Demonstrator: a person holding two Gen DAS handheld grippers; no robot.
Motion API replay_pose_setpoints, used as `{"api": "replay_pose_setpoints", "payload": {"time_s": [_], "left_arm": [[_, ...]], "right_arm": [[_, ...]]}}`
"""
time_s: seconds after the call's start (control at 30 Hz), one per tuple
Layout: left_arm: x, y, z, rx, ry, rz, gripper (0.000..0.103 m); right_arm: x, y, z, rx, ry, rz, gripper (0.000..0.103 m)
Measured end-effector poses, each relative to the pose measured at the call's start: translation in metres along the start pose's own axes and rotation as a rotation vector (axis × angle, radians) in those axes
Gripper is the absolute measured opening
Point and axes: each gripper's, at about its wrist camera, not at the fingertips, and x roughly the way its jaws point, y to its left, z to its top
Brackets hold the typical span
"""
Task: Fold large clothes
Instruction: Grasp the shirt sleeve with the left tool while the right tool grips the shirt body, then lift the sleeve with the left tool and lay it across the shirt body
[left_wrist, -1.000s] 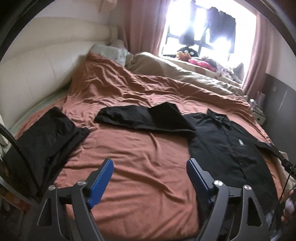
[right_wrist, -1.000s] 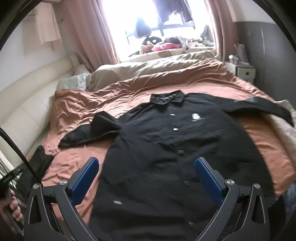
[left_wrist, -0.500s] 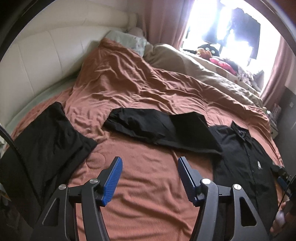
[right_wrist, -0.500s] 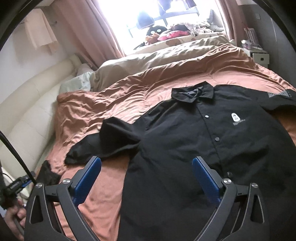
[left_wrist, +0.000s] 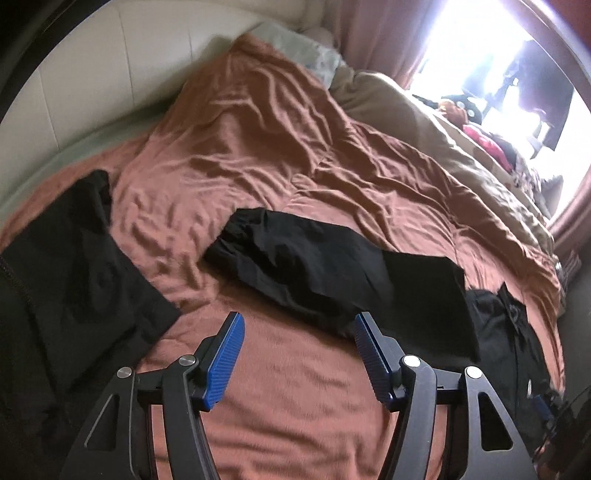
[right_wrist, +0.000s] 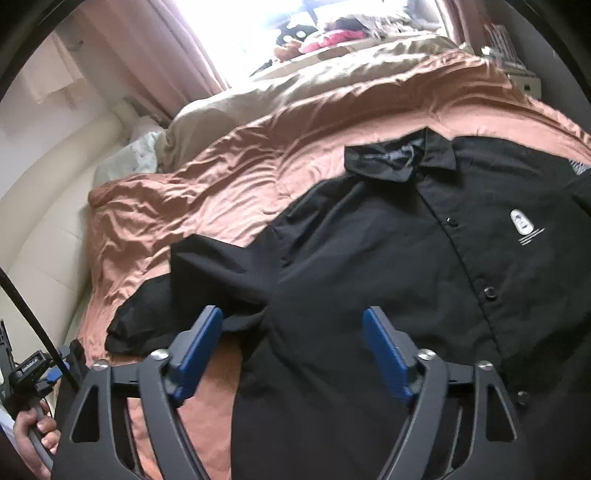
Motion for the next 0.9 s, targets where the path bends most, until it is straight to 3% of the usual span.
{"api": "replay_pose_setpoints", "payload": {"time_s": [0.07, 0.27, 0.43, 0.6, 0.67, 0.73, 0.9], "left_arm": [[0.019, 0.001, 0.004, -0.013, 0.018, 0.021, 0.064], [0.077, 0.012, 0.006, -0.09, 0.078, 0.042, 0.064], [0.115, 0.021, 0.005, -0.145, 0.107, 0.069, 0.063], [0.147, 0.016, 0.01, -0.113, 0.102, 0.157, 0.047], [0.148, 0.015, 0.013, -0.109, 0.079, 0.199, 0.024], [0.143, 0.014, 0.014, -0.107, 0.065, 0.189, 0.008], [0.105, 0.002, 0.031, -0.044, -0.059, 0.156, 0.004]], "right_arm": [[0.017, 0.002, 0.002, 0.017, 0.03, 0.018, 0.059], [0.07, 0.003, 0.014, 0.073, 0.095, 0.025, 0.046], [0.105, -0.013, 0.025, 0.167, 0.143, 0.083, 0.034], [0.123, -0.025, 0.034, 0.244, 0.137, 0.116, 0.03], [0.131, -0.028, 0.037, 0.259, 0.147, 0.137, 0.023], [0.141, -0.03, 0.038, 0.282, 0.156, 0.164, 0.017], [0.166, -0.034, 0.031, 0.306, 0.207, 0.24, 0.011]]}}
